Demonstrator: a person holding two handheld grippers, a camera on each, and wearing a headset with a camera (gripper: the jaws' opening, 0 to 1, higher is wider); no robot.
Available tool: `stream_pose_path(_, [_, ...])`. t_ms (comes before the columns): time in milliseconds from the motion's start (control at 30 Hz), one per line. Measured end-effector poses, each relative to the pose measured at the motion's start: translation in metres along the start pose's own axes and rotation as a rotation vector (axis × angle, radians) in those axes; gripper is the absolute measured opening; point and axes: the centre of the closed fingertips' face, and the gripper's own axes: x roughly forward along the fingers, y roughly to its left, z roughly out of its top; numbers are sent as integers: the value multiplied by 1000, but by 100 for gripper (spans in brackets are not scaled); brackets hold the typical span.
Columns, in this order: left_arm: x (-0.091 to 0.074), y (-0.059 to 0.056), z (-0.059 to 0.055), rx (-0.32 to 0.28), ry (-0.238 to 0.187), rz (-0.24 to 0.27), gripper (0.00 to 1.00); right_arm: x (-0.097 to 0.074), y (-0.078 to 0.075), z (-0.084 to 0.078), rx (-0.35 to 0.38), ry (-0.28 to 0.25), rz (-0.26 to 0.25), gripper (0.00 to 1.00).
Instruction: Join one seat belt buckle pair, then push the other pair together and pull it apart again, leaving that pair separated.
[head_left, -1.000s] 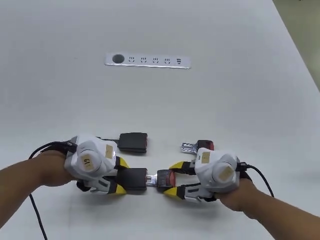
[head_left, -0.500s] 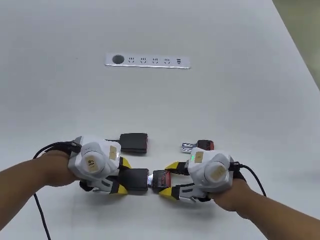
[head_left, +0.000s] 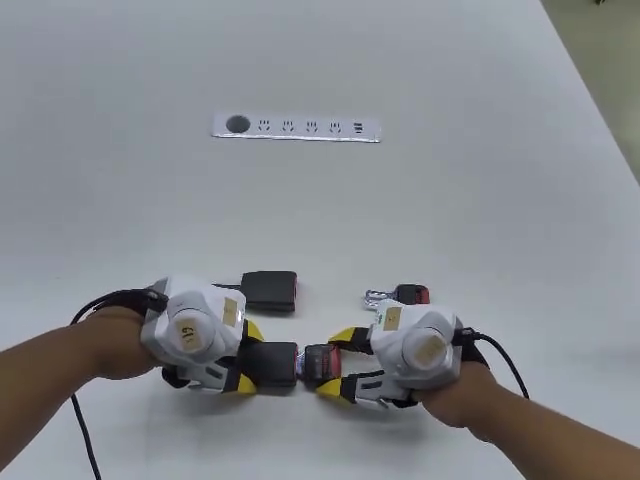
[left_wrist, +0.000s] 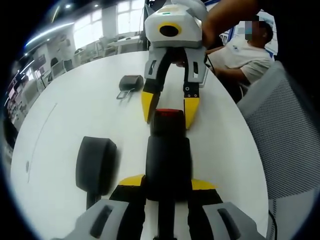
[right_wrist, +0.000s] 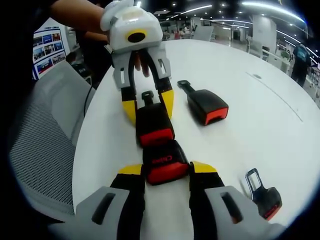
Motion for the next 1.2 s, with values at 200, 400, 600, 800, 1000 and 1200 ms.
stream_pose_path(200, [-1, -1, 0, -9, -8, 5, 33, -1, 1, 1, 9, 2, 1, 33])
stream_pose_path(400, [-3, -2, -2, -34, -22, 13, 33, -2, 0, 0, 17, -15, 5, 33])
stream_pose_path(600, [-5, -4, -3, -39, -40, 14, 33, -3, 1, 1, 14, -30, 13, 33])
stream_pose_path(800, [-7, -5, -4, -43, -66, 12, 33, -4, 2, 3, -49, -45, 16, 32])
stream_pose_path(1000, [-8, -6, -3, -43, -92, 26, 33, -8, 4, 3, -15, -95, -2, 32])
stream_pose_path(1200, [-8, -6, -2, -40, -110, 24, 33, -9, 3, 3, 1, -121, 6, 32])
